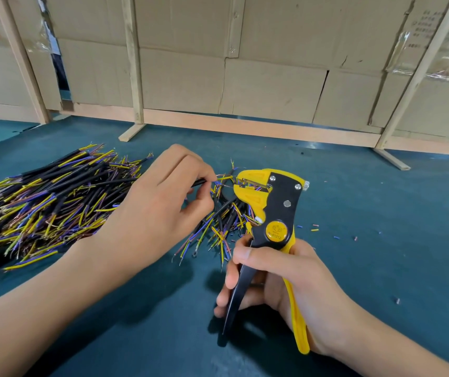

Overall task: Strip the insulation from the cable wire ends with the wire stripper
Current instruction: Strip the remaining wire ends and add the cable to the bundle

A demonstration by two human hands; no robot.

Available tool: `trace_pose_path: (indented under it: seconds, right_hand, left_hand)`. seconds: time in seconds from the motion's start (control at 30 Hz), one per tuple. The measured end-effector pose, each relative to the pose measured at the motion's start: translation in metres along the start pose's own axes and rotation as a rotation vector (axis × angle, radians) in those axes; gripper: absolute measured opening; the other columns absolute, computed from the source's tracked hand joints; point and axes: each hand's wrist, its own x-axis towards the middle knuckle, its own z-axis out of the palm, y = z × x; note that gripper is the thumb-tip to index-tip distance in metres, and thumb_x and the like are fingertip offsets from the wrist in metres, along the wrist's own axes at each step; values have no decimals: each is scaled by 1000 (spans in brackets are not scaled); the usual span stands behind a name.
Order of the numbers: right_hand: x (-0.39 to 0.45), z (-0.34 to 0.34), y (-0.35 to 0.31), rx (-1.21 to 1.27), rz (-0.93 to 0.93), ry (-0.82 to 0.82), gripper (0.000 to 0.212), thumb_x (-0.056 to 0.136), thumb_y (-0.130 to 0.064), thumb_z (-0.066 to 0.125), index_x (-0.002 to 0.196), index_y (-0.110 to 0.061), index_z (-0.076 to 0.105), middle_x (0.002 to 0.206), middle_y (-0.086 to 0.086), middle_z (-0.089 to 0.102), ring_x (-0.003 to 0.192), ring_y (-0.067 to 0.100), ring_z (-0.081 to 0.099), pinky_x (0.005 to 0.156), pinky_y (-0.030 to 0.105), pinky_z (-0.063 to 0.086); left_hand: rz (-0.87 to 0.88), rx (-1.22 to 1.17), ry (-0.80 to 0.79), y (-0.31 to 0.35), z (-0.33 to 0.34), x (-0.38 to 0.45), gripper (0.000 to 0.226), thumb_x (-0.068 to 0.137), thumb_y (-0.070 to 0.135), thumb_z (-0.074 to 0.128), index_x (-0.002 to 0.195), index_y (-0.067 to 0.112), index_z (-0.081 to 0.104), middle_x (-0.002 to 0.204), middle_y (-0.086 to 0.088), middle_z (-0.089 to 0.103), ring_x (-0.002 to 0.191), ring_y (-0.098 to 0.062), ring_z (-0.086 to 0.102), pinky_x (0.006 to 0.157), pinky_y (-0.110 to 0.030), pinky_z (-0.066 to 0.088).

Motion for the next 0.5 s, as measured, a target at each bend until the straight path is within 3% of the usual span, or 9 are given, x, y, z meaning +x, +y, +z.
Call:
trace_pose_path:
  seconds: [0.13, 0.43, 0.5]
  right_hand:
    - [0, 0, 0, -2, 15, -1, 13, 83, -19, 72, 82, -8, 65, 77, 20, 63, 70, 40, 66, 71, 52, 58]
    - [-1, -2, 2, -52, 29, -42, 9, 91, -16, 67, 86, -9, 64, 80, 18, 64, 73, 41, 68, 75, 54, 57]
    - [-1, -2, 1, -47, 27, -53, 9, 90, -18, 68, 87, -11, 65, 80, 18, 65, 73, 40, 68, 74, 53, 57]
  left_hand:
    - [-84, -58, 35, 5, 1, -1, 12, 84, -6, 67, 91, 3, 68, 95, -7, 60, 83, -16, 57, 80, -19, 46]
    - [-199, -136, 149, 19, 1, 1, 10, 86, -1, 68, 92, 7, 68, 93, -3, 58, 81, -9, 53, 75, -16, 43]
    - [-257, -175, 177, 20, 1, 1, 8, 88, 4, 67, 93, 11, 67, 92, 0, 56, 83, -7, 54, 74, -23, 48]
